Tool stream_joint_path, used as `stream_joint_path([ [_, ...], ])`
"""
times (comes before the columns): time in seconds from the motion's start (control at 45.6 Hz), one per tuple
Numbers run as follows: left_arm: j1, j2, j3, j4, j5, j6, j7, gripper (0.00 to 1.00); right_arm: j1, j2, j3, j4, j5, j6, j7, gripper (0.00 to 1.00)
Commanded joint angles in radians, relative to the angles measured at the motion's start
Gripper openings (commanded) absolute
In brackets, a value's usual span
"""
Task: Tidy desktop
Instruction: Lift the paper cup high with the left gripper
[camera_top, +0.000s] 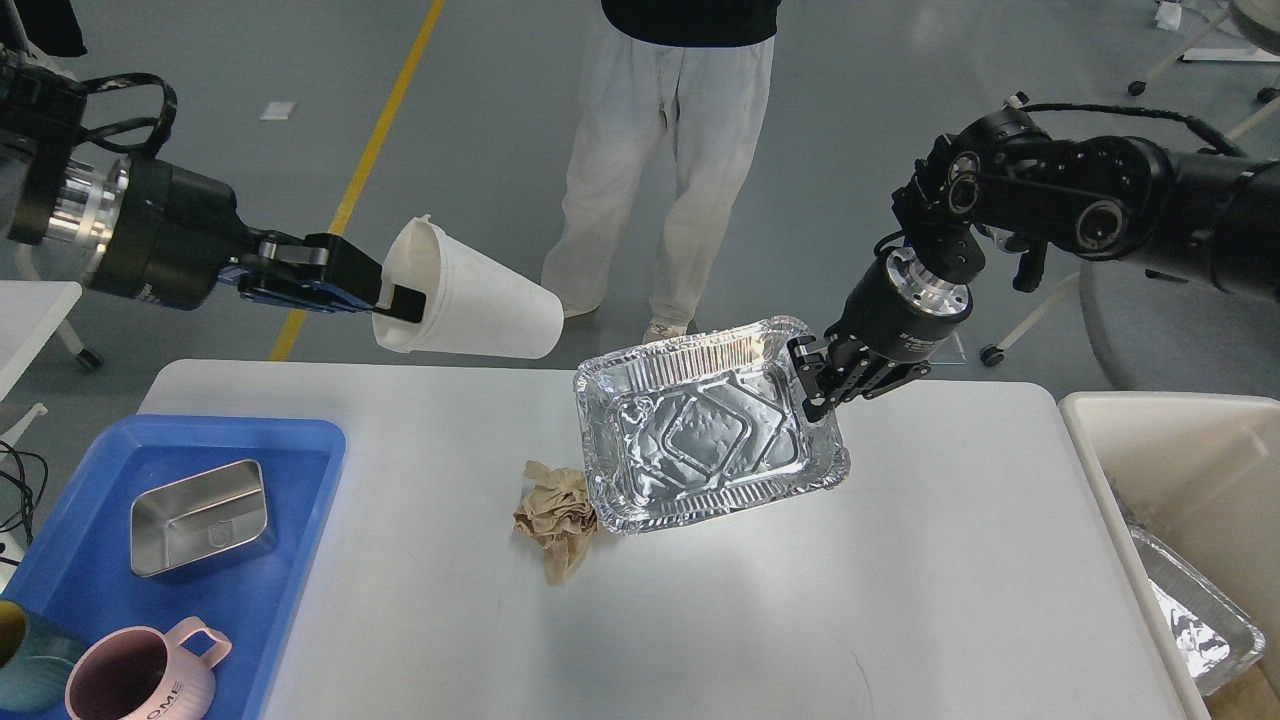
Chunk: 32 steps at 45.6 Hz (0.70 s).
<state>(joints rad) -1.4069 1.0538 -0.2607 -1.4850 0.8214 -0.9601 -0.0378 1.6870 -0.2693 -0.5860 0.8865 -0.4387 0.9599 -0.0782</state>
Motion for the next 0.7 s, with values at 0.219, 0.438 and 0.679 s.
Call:
stream_joint_path([
  [0.219, -0.148, 0.112, 0.0, 0.0, -0.071, 0.0, -0.024, 0.0, 0.0, 0.005, 0.002, -0.014, 0.0, 0.0, 0.0, 0.0],
  [0.438, -0.233, 0.167, 0.003, 0.0, -0.107, 0.0, -0.043, 0.0, -0.001, 0.024, 0.0, -0.031, 0.0, 0.0, 0.0, 0.0],
  [0.679, -0.234, 0.15, 0.003, 0.0, -0.107, 0.0, -0.043, 0.0, 0.0, 0.036, 0.0, -0.044, 0.002, 0.0, 0.0, 0.0],
])
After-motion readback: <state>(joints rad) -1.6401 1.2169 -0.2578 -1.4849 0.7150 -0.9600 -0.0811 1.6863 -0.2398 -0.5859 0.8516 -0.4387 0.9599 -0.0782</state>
